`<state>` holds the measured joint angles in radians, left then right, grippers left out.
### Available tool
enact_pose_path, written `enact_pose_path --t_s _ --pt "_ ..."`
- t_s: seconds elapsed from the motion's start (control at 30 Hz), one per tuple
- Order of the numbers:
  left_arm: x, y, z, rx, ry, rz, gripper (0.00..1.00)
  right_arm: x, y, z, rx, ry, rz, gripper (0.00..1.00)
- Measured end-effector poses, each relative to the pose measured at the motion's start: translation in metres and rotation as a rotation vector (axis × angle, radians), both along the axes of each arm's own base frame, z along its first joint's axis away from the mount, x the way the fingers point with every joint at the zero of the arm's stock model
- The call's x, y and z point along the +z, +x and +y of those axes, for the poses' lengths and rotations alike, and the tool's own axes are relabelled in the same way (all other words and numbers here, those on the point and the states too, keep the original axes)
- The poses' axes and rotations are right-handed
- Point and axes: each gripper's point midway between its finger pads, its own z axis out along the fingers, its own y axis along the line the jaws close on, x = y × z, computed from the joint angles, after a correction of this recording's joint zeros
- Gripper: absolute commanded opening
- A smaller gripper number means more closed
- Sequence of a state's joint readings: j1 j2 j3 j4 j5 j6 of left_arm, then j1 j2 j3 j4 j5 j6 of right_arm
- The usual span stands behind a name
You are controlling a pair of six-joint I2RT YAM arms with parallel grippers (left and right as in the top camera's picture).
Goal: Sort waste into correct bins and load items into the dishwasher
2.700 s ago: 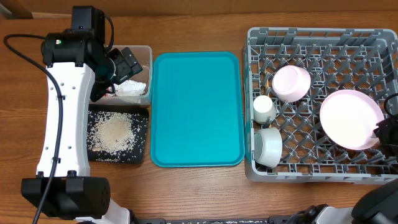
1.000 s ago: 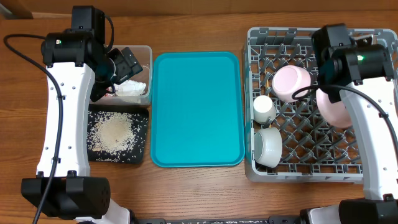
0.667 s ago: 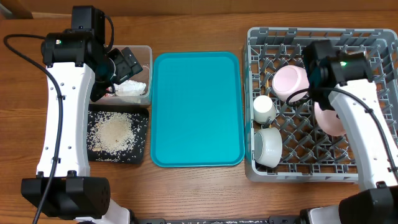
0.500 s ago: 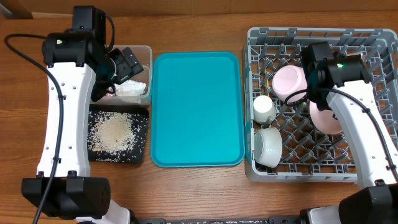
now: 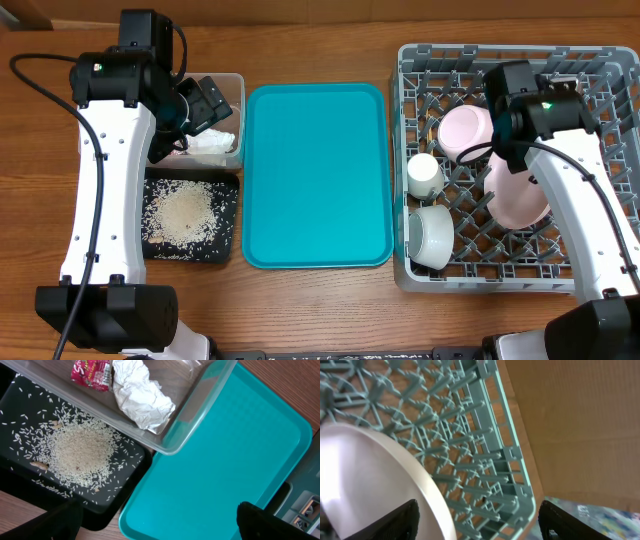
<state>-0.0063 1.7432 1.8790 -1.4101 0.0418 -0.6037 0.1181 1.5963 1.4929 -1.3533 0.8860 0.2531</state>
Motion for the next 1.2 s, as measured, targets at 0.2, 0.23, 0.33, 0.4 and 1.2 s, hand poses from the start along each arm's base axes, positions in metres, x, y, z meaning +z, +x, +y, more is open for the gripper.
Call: enact_pose_path --t_s 0.2,0.23,0.33,0.4,1.2 --pt "0.0 0.0 0.0 0.0 0.0 0.0 1.0 0.023 0.037 0.025 0.047 0.187 -0.192 0.79" --pt "0.0 0.0 0.0 0.0 0.0 0.0 1.0 0.027 0.047 0.035 0.07 0.253 -0.237 0.78" --pt "0.0 0.0 0.0 0.0 0.0 0.0 1.0 0.031 0.072 0.07 0.173 0.453 -0.315 0.79" --pt "0.0 0.0 0.0 0.0 0.0 0.0 1.0 0.028 0.082 0.1 0.259 0.609 -0.323 0.64" --pt "0.0 0.0 0.0 0.0 0.0 0.0 1.0 -0.085 0.105 0.221 0.438 1.099 -0.015 0.38"
